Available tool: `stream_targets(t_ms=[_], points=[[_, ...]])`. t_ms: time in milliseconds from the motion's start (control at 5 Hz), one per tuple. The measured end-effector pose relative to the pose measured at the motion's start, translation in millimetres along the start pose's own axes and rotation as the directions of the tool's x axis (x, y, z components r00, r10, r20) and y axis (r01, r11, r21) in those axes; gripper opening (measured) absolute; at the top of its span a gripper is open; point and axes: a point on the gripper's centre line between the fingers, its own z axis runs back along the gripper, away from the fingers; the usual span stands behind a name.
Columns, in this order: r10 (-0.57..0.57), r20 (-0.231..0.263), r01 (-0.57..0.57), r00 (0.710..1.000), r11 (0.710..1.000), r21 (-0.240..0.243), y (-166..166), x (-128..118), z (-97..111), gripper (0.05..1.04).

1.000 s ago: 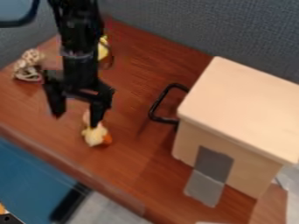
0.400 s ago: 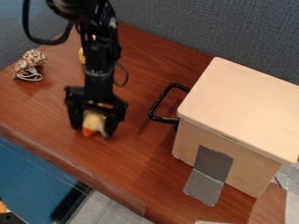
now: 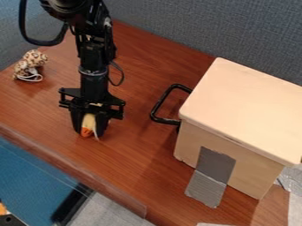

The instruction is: Move the yellow duck at the middle of the table

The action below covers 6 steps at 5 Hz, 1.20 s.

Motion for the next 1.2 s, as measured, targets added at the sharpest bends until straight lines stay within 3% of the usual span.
stream_targets(t_ms=[200,400,600,1000,1200], points=[[0.053,0.018,-0.052,0.998,0.997,-0.051,4.6,0.2,16.3,0.408],[0.071,0.095,-0.056,0.993,0.988,-0.145,-7.6,23.5,50.5,0.408],[0.061,0.171,-0.030,0.983,0.984,-0.176,-18.1,48.9,74.0,0.408],[0.002,0.228,0.037,0.974,0.985,-0.169,-26.7,94.4,56.8,0.408],[-0.010,0.231,0.043,0.973,0.990,-0.137,-22.7,107.1,48.3,0.481]])
